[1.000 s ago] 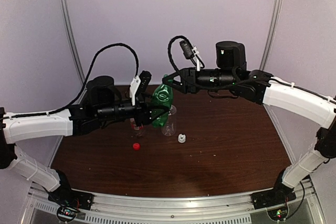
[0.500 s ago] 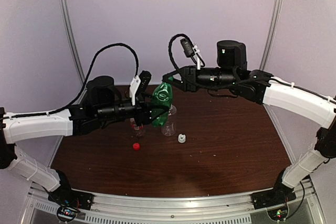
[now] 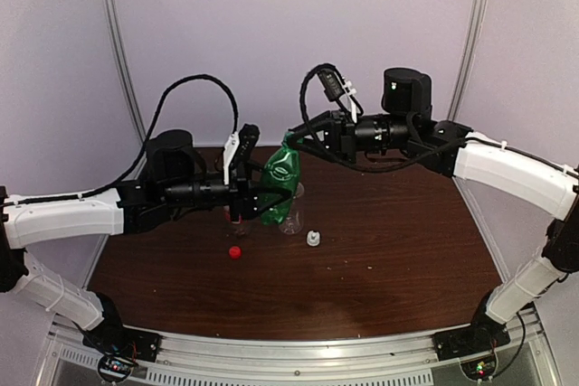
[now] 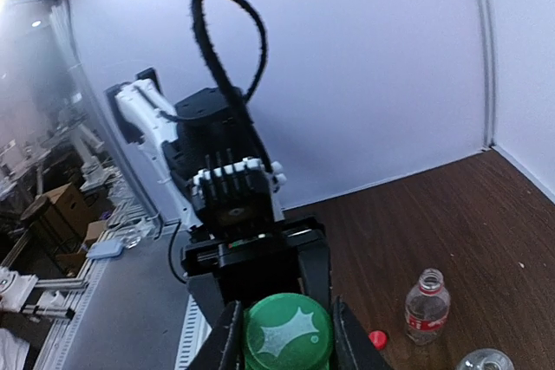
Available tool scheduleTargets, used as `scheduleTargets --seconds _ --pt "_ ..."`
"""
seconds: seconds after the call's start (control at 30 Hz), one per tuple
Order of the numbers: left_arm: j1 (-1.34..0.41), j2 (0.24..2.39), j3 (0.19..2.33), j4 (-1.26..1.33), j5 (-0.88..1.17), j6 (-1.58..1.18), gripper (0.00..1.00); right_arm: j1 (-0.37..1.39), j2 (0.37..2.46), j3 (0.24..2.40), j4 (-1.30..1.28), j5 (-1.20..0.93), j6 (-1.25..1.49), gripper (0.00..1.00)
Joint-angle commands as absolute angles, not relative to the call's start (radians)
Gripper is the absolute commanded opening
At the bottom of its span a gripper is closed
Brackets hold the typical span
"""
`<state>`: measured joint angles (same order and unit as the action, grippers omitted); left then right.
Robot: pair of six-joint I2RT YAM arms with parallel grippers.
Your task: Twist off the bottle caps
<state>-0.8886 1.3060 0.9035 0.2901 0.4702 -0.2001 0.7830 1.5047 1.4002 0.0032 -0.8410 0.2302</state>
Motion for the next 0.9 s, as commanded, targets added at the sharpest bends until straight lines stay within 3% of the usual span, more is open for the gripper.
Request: scheduleTargets --seconds 0.0,0.13,0.23,0.5,0.67,0.87 --pt "-0.895 1.266 0.885 0.458 0.835 -0.212 0.37 0.749 1.511 1.402 0.024 -1.277 0.017 0.15" --pt "-0.895 1.265 0.866 0.537 0.934 -0.261 0.37 0.718 1.560 1.431 0.017 -1.460 -0.011 0.24" --pt "-0.895 1.268 0.867 0.528 0.922 -0.259 0.37 0.707 1.561 1.423 0.043 -1.444 0.023 0.30" --pt "-0.894 1.273 0.881 0.451 0.802 -0.215 0.37 0.703 1.489 1.389 0.061 -1.175 0.161 0.57" --pt "-0.894 1.278 0.907 0.361 0.648 -0.177 0.37 0.706 1.425 1.348 0.094 -1.062 0.263 0.68" --pt "-0.894 1.286 0.923 0.335 0.539 -0.173 0.36 0.733 1.374 1.345 0.047 -0.868 0.322 0.74"
